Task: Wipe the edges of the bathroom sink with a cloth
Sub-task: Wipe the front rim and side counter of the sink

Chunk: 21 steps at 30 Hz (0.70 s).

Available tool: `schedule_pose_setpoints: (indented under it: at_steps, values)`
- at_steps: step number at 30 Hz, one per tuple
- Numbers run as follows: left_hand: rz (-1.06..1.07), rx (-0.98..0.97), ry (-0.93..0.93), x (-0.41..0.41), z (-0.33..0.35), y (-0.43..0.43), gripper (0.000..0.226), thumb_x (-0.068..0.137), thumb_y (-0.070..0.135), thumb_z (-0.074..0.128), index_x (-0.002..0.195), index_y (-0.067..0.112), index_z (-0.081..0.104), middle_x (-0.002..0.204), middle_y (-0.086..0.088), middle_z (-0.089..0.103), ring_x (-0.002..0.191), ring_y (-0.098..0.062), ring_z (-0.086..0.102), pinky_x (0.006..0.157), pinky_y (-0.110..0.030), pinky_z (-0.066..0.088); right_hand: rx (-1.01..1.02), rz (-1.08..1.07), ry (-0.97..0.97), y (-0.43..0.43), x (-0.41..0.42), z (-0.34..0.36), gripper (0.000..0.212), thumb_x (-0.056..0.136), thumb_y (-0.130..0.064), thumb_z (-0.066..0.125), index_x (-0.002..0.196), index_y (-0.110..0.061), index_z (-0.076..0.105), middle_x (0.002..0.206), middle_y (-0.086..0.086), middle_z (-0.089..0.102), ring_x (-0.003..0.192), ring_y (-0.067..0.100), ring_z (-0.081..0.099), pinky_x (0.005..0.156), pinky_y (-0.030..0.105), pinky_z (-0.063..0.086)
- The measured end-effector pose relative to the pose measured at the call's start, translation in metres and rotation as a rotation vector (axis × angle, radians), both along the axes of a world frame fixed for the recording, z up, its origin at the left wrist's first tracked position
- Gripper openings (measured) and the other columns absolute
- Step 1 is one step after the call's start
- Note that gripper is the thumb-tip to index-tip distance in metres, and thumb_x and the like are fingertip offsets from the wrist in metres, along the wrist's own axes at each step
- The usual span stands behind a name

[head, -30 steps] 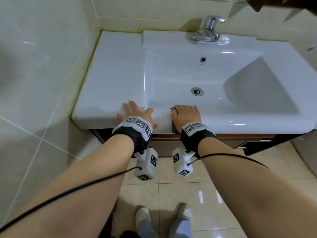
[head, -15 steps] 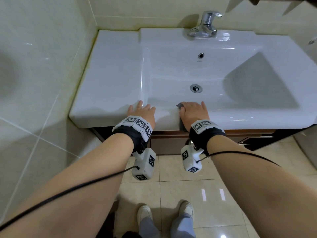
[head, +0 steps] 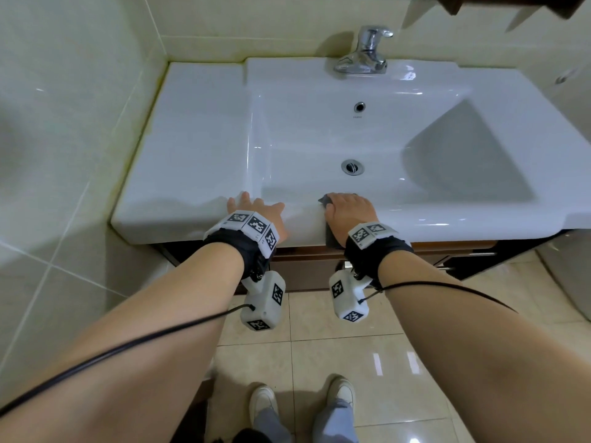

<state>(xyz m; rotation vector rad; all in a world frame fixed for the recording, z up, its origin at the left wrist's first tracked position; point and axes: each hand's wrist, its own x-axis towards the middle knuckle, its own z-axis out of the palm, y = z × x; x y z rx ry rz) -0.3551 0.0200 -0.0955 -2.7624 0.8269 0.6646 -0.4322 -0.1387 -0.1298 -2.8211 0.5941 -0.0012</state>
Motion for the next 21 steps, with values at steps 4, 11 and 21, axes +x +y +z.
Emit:
schedule_pose_setpoints:
  at_steps: [4,11,21]
  values:
    - [0.013,0.015,-0.023,-0.007,0.006,-0.004,0.065,0.081,0.064,0.044,0.138,0.033,0.035,0.140,-0.008,0.042,0.138,-0.035,0.019,0.111,-0.052,0.015,-0.043,-0.105,0.038,-0.024,-0.009,-0.003,0.036,0.092,-0.025,0.030,0.110,-0.012,0.057,0.117,0.010,0.062,0.109,0.029,0.054,0.095,0.036,0.036]
    - [0.062,0.021,-0.049,-0.010,0.008,-0.017,0.068,0.079,0.070,0.045,0.131,0.027,0.041,0.135,-0.012,0.047,0.136,-0.038,0.025,0.110,-0.053,0.016,-0.002,0.031,0.043,0.010,0.011,-0.002,0.036,0.091,-0.027,0.031,0.115,-0.018,0.056,0.120,0.007,0.061,0.112,0.027,0.052,0.097,0.037,0.034]
    - [0.117,0.004,-0.062,-0.014,0.003,-0.025,0.066,0.081,0.064,0.047,0.132,0.024,0.038,0.131,-0.012,0.048,0.133,-0.036,0.029,0.107,-0.050,0.024,-0.026,-0.027,0.039,-0.028,-0.014,-0.001,0.037,0.093,-0.027,0.030,0.117,-0.013,0.054,0.122,0.008,0.059,0.112,0.027,0.051,0.097,0.035,0.034]
